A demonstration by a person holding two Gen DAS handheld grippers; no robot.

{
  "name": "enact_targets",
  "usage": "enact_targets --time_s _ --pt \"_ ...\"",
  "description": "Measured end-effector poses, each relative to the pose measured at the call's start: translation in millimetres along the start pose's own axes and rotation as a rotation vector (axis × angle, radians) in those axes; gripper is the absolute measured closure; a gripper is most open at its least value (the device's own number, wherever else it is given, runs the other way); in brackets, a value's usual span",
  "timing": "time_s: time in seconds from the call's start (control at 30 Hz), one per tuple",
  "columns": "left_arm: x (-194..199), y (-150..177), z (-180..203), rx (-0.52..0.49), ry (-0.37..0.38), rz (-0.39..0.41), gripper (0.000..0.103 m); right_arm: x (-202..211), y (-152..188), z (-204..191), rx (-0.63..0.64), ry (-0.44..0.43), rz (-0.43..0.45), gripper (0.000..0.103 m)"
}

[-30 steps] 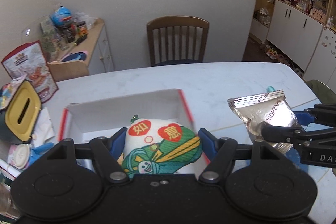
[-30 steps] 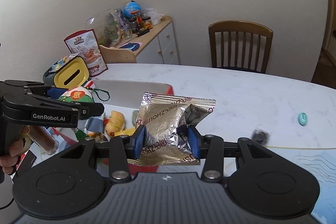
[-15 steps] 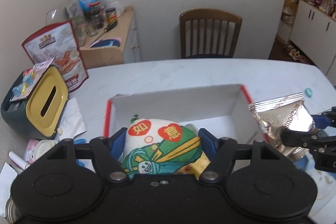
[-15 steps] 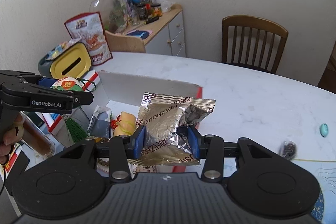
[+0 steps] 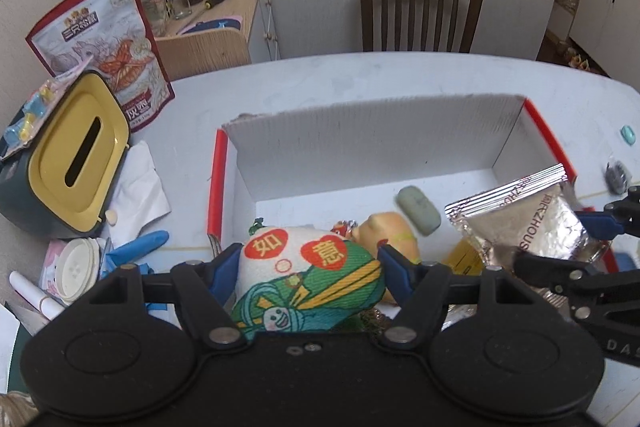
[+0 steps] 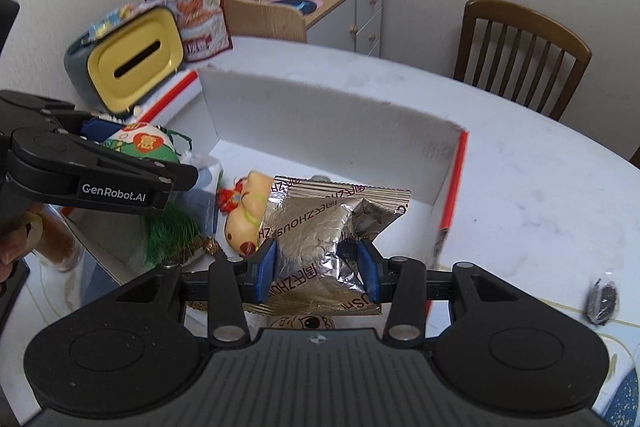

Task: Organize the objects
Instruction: 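Lift and carry the keychain and snack packet over the red-white box, then open both tools to drop the keychain and snack packet into the box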

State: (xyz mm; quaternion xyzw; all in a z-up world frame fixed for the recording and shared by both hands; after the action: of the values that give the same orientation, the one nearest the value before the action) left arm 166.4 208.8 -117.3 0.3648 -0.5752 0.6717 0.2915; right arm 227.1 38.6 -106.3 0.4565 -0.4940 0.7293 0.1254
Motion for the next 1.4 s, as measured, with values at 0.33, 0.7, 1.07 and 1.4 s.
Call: enact_targets --time_s 0.33,0.7,1.07,1.4 --pt "-17.1 9.4 -2.4 -0.031 -0.009 -0.042 0.032 -25.2 10.5 -13.5 0.062 0.022 -0.037 0.06" --pt "-28.6 16.8 -1.3 -0.041 0.0 -0.085 0.03 -20.9 9.7 -11.3 0.073 0.011 -0.032 0.06" --pt "-22.2 21.0 1.8 -0.034 0.0 -0.091 0.023 5.6 12.3 -5.3 0.061 -0.041 0.006 0.051" --pt "5.3 20.4 16.2 -0.05 0.004 -0.042 0.016 39.9 17.1 13.5 0.007 -0.05 0.066 0.046"
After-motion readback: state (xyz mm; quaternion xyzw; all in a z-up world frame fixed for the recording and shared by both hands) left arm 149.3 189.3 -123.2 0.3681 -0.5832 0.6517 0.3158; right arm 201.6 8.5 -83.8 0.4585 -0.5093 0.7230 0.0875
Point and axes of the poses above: each gripper's, at about its wrist camera, not at the fingertips, and x roughly against the way its jaws point, z to its right, y to its underside, the point moved 2 cm from there along -x, roughly the way its jaws point, and after that the axes turned 12 degrees about y, right-handed, at the moved point
